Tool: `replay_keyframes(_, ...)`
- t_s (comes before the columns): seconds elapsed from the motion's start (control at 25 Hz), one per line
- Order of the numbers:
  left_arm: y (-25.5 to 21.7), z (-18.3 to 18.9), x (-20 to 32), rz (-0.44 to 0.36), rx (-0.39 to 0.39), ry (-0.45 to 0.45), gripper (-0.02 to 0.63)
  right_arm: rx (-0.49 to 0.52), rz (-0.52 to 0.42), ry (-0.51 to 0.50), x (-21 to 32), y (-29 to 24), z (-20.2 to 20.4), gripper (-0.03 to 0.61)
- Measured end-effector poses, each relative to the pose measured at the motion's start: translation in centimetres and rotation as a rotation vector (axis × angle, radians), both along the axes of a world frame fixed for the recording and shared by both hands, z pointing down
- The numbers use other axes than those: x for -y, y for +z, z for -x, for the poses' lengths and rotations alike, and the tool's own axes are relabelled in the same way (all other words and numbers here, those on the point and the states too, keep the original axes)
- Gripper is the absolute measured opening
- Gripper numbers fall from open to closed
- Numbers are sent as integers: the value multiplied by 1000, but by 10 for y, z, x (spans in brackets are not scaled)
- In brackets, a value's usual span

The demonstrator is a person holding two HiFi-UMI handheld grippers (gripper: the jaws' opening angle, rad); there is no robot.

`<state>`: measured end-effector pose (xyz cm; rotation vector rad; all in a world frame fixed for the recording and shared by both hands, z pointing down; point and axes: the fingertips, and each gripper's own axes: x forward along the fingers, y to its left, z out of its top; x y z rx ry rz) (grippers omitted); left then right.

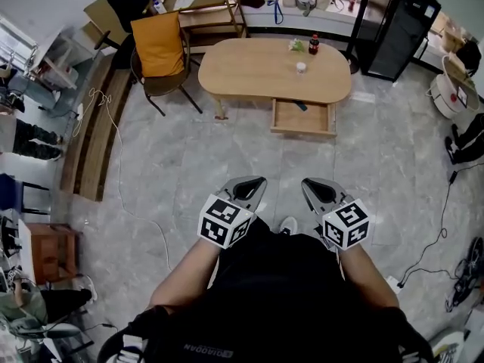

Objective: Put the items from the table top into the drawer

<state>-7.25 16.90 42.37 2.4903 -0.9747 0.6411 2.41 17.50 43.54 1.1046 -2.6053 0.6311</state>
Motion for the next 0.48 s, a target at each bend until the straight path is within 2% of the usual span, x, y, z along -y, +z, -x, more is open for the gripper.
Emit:
replay_keyframes(0.2, 19, -1, 22, 77, 38, 37, 0, 16, 48, 34, 27, 12, -8, 6)
replay_keyframes(0.36, 27, -12, 70, 133, -38, 49, 0, 14, 67, 74, 66, 23, -14, 6)
replay_keyframes(0.48, 26, -23, 118, 127, -74, 79, -1, -13, 76, 98, 101, 28, -20, 6)
